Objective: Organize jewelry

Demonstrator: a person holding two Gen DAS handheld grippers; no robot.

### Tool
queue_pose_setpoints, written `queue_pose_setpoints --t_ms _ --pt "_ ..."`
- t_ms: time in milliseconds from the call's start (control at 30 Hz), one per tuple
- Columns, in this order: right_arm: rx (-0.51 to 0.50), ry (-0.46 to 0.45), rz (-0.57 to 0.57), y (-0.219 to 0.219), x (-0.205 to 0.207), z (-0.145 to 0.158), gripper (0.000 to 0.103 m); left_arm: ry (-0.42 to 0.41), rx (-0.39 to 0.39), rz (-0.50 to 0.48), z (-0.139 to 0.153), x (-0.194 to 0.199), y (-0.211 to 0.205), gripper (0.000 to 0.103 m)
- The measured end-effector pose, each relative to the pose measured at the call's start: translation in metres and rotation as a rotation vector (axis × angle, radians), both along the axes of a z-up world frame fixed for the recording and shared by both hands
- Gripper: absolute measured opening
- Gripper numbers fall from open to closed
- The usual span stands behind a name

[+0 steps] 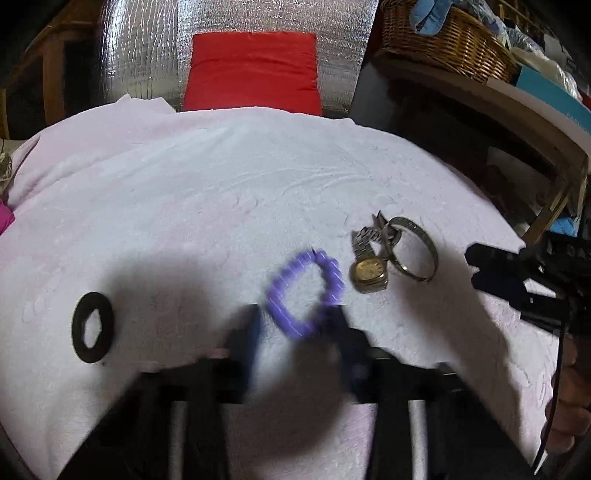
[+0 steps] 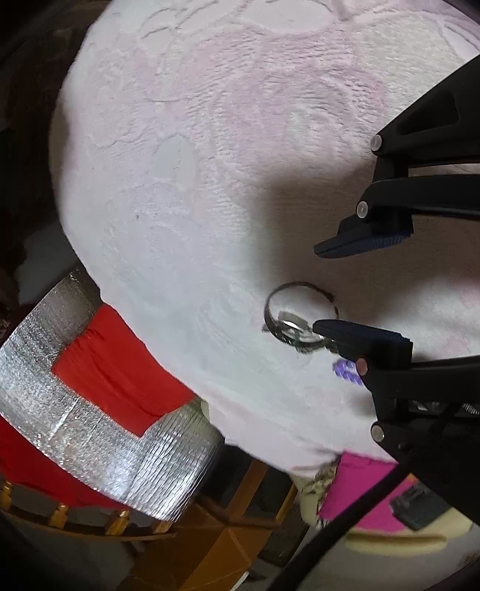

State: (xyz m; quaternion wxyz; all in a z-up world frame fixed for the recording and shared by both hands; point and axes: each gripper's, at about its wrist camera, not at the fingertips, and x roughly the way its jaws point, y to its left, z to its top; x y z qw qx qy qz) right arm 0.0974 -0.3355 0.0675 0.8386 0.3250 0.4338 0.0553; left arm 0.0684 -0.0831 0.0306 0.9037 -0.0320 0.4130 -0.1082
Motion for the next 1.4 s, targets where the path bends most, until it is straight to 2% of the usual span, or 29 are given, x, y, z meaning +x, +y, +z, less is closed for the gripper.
queue_pose_setpoints --t_ms 133,167,200,233,267,333,433,533,600,733,833,900,967,1067,1167,1300,1400 --pt "-0.115 -0.015 0.012 0.016 0.016 0.002 0.037 0.017 -0.021 -0.025 0.002 -0.007 0.012 0.017" --pt "-0.137 -0.018 0.019 0.02 0.018 0.003 0.037 0.024 -0.026 -0.029 0.003 -0.008 0.015 0.009" --pt "-0.161 -0.021 0.033 0.026 0.022 0.005 0.039 0.035 -0.036 -0.03 0.004 -0.011 0.019 0.009" --pt "-0.171 -0.025 0.043 0.03 0.024 0.007 0.05 0.046 -0.046 -0.025 0.004 -0.013 0.024 0.009" --pt "-0.174 -0.033 0.044 0.033 0.025 0.009 0.069 0.055 -0.054 -0.022 0.004 -0.015 0.027 0.009" --pt "-0.168 -0.061 0.015 0.038 0.024 0.013 0.078 0.073 -0.058 -0.017 0.004 -0.02 0.033 0.009" --pt "-0.171 -0.053 0.027 0.046 0.031 0.012 0.078 0.082 -0.052 -0.018 0.004 -0.028 0.04 0.009" --pt "-0.237 -0.028 0.019 0.056 0.038 0.005 0.078 0.096 -0.045 -0.025 0.004 -0.037 0.045 0.009" --pt "-0.304 -0.001 0.014 0.064 0.043 -0.001 0.076 0.095 -0.042 -0.027 0.005 -0.042 0.049 0.009" --pt "-0.425 -0.021 0.038 0.082 0.041 0.004 0.063 0.093 -0.042 -0.013 0.01 -0.047 0.058 0.009" --pt "-0.462 -0.025 0.057 0.083 0.036 0.006 0.062 0.086 -0.038 0.002 0.015 -0.049 0.063 0.009" --pt "-0.457 -0.021 0.065 0.082 0.034 0.009 0.062 0.076 -0.033 0.008 0.019 -0.051 0.066 0.009" --pt "-0.438 -0.01 0.074 0.08 0.032 0.01 0.034 0.066 -0.03 0.008 0.023 -0.054 0.069 0.009" --pt "-0.405 0.018 0.098 0.075 0.023 0.011 0.034 0.059 -0.006 0.014 0.027 -0.061 0.072 0.009" --pt "-0.424 0.038 0.118 0.071 0.011 0.012 0.031 0.085 -0.005 0.019 0.024 -0.068 0.077 0.009" --pt "-0.393 0.061 0.146 0.064 -0.006 0.014 0.023 0.102 0.005 0.007 0.023 -0.082 0.082 0.009" --pt "-0.356 0.005 0.153 0.059 -0.018 0.024 0.024 0.1 0.012 0.021 0.023 -0.092 0.088 0.009"
